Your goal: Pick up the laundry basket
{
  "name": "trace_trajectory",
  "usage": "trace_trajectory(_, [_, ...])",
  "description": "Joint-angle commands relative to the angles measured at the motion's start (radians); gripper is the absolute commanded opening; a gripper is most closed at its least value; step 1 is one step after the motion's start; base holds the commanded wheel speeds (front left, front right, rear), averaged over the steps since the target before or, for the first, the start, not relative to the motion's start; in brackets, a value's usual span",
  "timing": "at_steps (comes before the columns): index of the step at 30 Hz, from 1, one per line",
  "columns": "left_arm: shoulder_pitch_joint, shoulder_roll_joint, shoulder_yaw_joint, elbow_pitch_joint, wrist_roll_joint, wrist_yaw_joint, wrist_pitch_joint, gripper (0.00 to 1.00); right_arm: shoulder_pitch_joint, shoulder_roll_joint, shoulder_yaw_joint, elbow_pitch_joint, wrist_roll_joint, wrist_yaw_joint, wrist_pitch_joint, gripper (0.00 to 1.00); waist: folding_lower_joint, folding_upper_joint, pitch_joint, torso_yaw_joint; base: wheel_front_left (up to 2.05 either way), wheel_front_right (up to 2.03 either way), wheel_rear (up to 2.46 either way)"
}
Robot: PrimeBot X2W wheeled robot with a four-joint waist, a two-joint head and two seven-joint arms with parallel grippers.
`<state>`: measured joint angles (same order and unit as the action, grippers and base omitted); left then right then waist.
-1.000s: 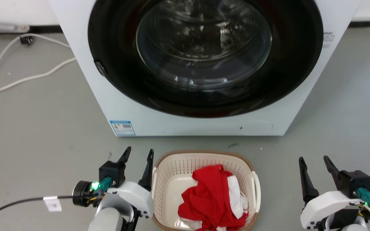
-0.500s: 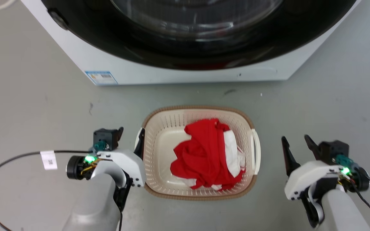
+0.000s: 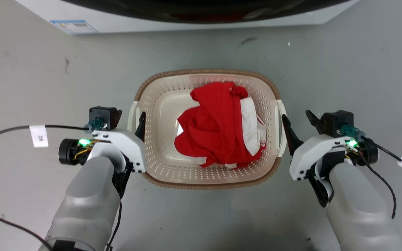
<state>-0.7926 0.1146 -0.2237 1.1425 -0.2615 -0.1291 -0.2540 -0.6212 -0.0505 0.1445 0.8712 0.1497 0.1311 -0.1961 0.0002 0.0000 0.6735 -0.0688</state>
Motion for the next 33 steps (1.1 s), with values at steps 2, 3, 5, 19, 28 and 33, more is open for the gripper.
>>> trace_trajectory(2, [-0.024, -0.002, -0.015, 0.011, -0.011, -0.002, 0.003, 1.00, -0.031, 0.000, 0.016, 0.028, 0.013, -0.001, 0.002, 1.00, -0.0002, 0.0000, 0.040, -0.002, 0.00, 0.00, 0.00])
trace_trajectory(3, [-0.033, -0.005, -0.027, 0.018, -0.017, -0.002, 0.009, 1.00, -0.046, 0.000, 0.028, 0.051, 0.021, -0.001, 0.008, 1.00, -0.0002, 0.0000, 0.050, -0.001, 0.00, 0.00, 0.00])
trace_trajectory(5, [-0.049, -0.005, -0.050, 0.030, -0.032, -0.002, 0.021, 1.00, -0.075, 0.000, 0.051, 0.091, 0.039, 0.000, 0.016, 1.00, -0.0002, 0.0000, 0.064, -0.001, 0.00, 0.00, 0.00])
trace_trajectory(19, [-0.147, 0.023, -0.194, 0.054, -0.178, -0.001, 0.165, 1.00, -0.244, 0.000, 0.166, 0.288, 0.139, -0.001, 0.063, 1.00, -0.0002, 0.0000, 0.157, 0.002, 0.00, 0.00, 0.00])
trace_trajectory(28, [-0.181, 0.030, -0.267, 0.046, -0.274, -0.001, 0.252, 0.00, -0.312, 0.000, 0.244, 0.336, 0.205, 0.001, 0.115, 0.00, -0.0002, 0.0000, 0.182, 0.012, 0.00, 0.00, 0.00])
trace_trajectory(33, [-0.162, 0.017, -0.304, 0.036, -0.328, -0.003, 0.268, 0.00, -0.305, 0.008, 0.288, 0.347, 0.239, 0.004, 0.129, 0.00, -0.0002, 0.0000, 0.157, 0.017, 0.00, 0.00, 0.00])
